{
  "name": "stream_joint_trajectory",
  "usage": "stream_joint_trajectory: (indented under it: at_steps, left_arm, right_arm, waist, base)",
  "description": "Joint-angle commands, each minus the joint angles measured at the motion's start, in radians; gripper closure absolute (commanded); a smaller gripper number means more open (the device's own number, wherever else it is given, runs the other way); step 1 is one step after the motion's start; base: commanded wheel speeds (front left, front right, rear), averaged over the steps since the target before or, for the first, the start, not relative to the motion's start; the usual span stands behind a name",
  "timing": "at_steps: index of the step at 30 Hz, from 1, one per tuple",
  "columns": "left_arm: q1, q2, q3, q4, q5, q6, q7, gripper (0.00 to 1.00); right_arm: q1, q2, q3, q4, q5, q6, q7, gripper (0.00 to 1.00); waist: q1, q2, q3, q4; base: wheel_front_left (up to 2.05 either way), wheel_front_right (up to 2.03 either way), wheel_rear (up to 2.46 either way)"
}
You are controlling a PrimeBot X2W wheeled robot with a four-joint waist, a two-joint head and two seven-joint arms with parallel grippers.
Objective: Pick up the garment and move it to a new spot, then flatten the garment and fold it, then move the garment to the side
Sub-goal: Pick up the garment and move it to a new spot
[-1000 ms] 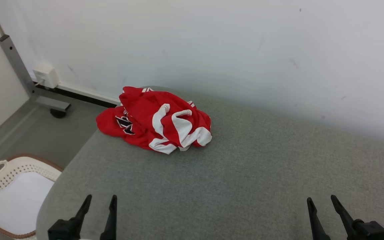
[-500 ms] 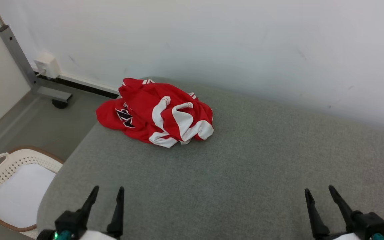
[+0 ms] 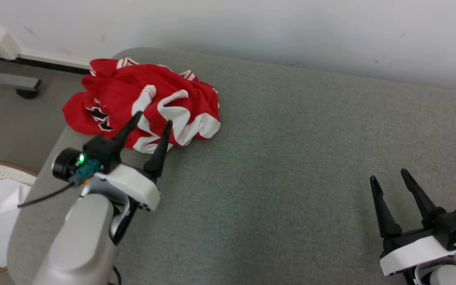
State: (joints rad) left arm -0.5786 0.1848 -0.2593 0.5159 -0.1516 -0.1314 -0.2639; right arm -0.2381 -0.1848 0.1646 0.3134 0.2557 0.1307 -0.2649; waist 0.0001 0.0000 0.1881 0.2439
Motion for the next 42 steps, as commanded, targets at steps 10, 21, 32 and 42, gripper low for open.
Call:
stream_joint_trajectory:
  at_steps: [10, 21, 32, 42]
  left_arm:
    - [-0.237, 0.084, -0.031, 0.221, 0.003, 0.029, 0.100, 0.00]
    - [-0.346, 0.122, -0.032, 0.413, 0.026, 0.099, 0.223, 0.00]
    - [-0.368, 0.111, -0.033, 0.510, -0.008, 0.101, 0.236, 1.00]
    - [-0.374, 0.108, -0.032, 0.498, -0.035, 0.074, 0.173, 1.00]
  right_arm:
    - [-0.033, -0.024, 0.044, -0.049, 0.018, 0.000, 0.001, 0.00]
    - [-0.062, -0.020, 0.055, -0.077, 0.033, 0.000, 0.001, 0.00]
    - [-0.066, -0.025, 0.060, -0.070, 0.048, 0.000, 0.001, 0.00]
    - [-0.029, 0.000, 0.069, -0.040, 0.056, 0.000, 0.001, 0.00]
  waist:
    - [-0.0001, 0.0000, 0.131, -0.129]
    - [-0.0001, 0.0000, 0.209, -0.166]
    - [-0.0001, 0.0000, 0.185, -0.173]
    - [-0.0001, 0.0000, 0.059, -0.165]
  base:
    - [0.00, 0.00, 0.00]
    - [0.00, 0.00, 0.00]
    - [0.00, 0.00, 0.00]
    - [0.00, 0.00, 0.00]
